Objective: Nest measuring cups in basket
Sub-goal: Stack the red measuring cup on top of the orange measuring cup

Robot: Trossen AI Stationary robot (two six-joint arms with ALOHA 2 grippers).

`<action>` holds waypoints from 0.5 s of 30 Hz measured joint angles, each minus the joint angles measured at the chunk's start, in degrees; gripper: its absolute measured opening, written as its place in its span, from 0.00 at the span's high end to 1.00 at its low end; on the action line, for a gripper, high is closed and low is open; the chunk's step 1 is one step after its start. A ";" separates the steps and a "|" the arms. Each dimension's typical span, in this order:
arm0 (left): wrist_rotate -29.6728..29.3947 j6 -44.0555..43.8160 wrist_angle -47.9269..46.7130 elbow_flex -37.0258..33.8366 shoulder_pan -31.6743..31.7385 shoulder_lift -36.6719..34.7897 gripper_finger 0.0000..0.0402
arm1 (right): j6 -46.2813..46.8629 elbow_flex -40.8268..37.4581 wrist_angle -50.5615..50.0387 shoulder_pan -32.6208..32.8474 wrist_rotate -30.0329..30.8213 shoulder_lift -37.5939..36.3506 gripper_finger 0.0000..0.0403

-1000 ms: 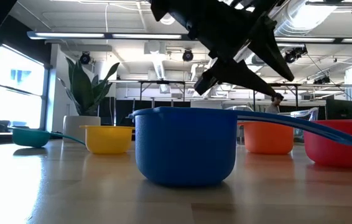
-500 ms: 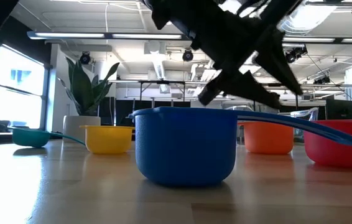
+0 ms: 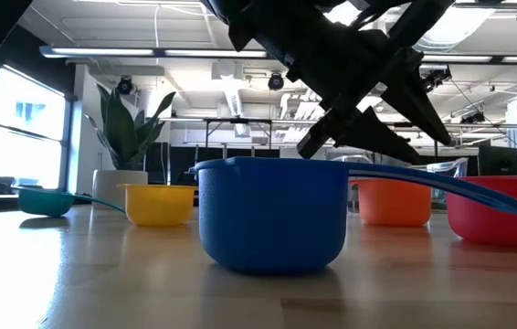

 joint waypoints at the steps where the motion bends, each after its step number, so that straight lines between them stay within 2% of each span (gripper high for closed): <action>1: -0.05 0.03 -0.05 -0.02 0.02 0.00 0.67 | 0.00 0.00 -0.02 0.00 0.00 0.00 0.73; 15: 3.17 -0.20 1.10 2.32 0.98 3.80 0.67 | 0.00 0.00 -0.02 0.00 0.00 -0.02 0.73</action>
